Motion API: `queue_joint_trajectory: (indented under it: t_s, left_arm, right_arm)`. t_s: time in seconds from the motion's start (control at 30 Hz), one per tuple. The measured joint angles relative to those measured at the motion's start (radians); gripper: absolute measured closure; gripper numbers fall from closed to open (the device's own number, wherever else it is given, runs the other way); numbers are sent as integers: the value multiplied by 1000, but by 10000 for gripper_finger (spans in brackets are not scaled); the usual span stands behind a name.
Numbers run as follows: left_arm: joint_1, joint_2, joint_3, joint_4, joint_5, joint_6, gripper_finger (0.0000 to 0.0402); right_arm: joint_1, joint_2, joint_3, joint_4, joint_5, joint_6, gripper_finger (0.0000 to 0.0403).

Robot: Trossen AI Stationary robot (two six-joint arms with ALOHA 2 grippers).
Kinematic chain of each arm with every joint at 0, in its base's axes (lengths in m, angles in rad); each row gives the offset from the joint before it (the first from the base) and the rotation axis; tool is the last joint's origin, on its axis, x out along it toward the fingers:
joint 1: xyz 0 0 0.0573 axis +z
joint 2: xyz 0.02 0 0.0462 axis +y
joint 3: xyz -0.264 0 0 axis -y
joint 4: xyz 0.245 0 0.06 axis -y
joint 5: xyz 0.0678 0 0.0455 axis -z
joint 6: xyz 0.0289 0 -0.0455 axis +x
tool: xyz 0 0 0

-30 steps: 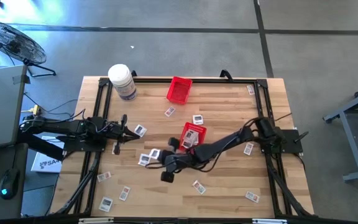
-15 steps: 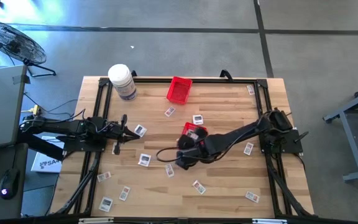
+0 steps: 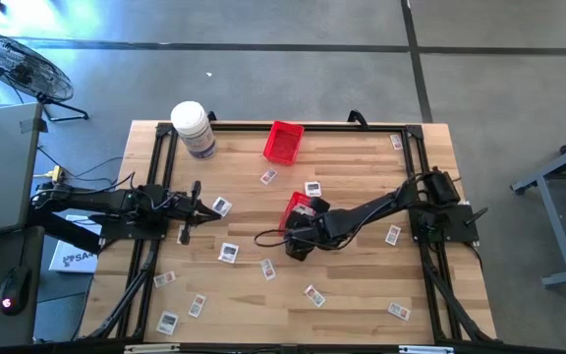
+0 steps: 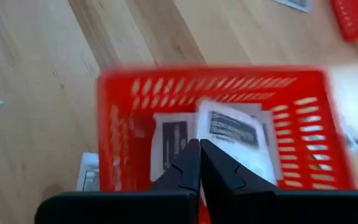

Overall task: Pick & Place First Aid Supplies
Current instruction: Put the white towelette pack into the bottom red bin, then put the white ointment pack into the top red bin

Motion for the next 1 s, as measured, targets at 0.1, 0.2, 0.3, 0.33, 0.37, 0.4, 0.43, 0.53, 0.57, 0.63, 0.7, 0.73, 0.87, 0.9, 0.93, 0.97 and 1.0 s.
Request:
queue_joint_trajectory:
  t_s: [0.1, 0.2, 0.3, 0.33, 0.37, 0.4, 0.43, 0.53, 0.57, 0.63, 0.7, 0.73, 0.87, 0.9, 0.93, 0.97, 1.0]
  left_arm:
    - [0, 0, 0, 0, 0, 0, 380]
    - [0, 0, 0, 0, 0, 0, 380]
    - [0, 0, 0, 0, 0, 0, 380]
    - [0, 0, 0, 0, 0, 0, 380]
    - [0, 0, 0, 0, 0, 0, 380]
    - [0, 0, 0, 0, 0, 0, 380]
    - [0, 0, 0, 0, 0, 0, 380]
    - [0, 0, 0, 0, 0, 0, 380]
    - [0, 0, 0, 0, 0, 0, 380]
    - [0, 0, 0, 0, 0, 0, 380]
    - [0, 0, 0, 0, 0, 0, 380]
    - [0, 0, 0, 0, 0, 0, 380]
    - [0, 0, 0, 0, 0, 0, 380]
    - [0, 0, 0, 0, 0, 0, 380]
    - [0, 0, 0, 0, 0, 0, 380]
    - [0, 0, 0, 0, 0, 0, 380]
    - [0, 0, 0, 0, 0, 0, 380]
  right_arm:
    - [-3, 0, -35, 24, 15, -14, 398]
    - [-3, 0, -45, 19, 5, -15, 380]
    - [-2, 0, -29, 3, 10, -15, 354]
    - [0, 0, -20, -1, 14, -15, 344]
    - [1, 0, -7, -9, 19, -15, 336]
    - [4, 0, 7, -16, 25, -16, 328]
    - [6, 0, 23, -18, 27, -19, 321]
    - [19, 0, 83, -15, 30, -54, 307]
    - [26, 0, 104, -14, 29, -70, 304]
    - [41, 0, 142, -9, 18, -105, 301]
    - [60, 0, 171, 18, -2, -144, 300]
    - [71, 0, 180, 46, -12, -165, 300]
    - [110, 0, 187, 210, -62, -227, 300]
    - [116, 0, 186, 244, -76, -232, 300]
    - [121, 1, 186, 269, -88, -235, 300]
    - [125, 8, 188, 291, -94, -241, 300]
    - [129, 16, 191, 308, -106, -254, 300]
